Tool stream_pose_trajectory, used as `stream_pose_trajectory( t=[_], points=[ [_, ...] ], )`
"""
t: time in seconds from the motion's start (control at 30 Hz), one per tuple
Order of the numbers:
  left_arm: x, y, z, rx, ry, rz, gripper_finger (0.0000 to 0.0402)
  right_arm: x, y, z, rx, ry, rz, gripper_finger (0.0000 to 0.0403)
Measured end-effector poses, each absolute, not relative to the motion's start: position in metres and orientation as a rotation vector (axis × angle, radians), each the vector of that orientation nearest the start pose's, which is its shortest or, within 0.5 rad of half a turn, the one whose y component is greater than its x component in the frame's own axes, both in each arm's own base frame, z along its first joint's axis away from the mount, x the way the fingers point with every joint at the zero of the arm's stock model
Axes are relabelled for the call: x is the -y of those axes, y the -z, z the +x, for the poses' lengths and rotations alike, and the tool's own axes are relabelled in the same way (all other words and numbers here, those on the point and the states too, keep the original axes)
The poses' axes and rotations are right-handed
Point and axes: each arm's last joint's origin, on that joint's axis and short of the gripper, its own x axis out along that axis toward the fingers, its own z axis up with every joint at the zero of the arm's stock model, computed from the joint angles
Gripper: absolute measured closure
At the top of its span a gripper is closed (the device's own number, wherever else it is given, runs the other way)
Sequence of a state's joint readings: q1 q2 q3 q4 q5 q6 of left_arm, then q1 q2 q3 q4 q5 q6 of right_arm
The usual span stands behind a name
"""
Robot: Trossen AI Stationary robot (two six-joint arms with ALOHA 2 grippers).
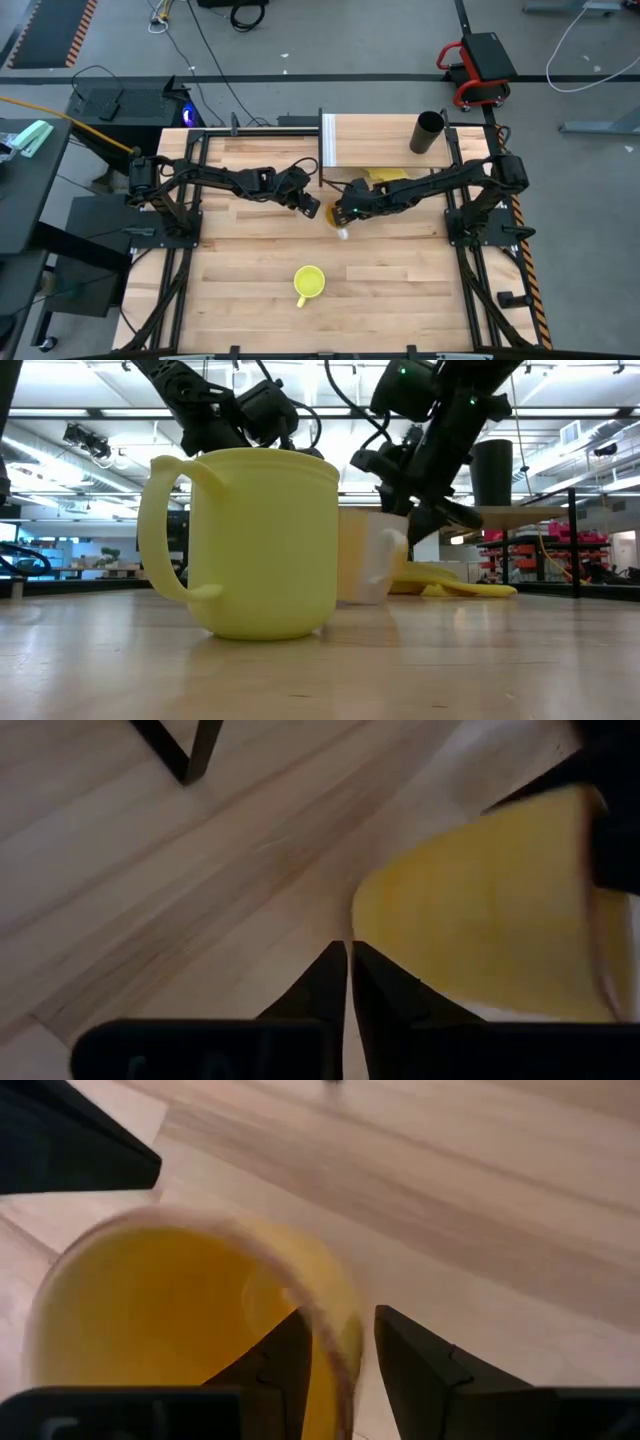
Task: Stack small to large cups/mugs on shelf
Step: Put the orange mug on the shelf
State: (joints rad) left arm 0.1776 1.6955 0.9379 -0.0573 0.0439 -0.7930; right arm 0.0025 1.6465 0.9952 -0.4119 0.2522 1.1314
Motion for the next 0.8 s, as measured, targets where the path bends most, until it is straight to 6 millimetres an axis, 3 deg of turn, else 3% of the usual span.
stream_pose_trajectory(
  t=[0.8],
  points=[
    [-0.0585,-0.1705,0.3333,-0.721,-0.438,-0.834,0.0373,0.0067,-0.1900,0.3184,-0.759,0.762,0.887,0.0304]
  ],
)
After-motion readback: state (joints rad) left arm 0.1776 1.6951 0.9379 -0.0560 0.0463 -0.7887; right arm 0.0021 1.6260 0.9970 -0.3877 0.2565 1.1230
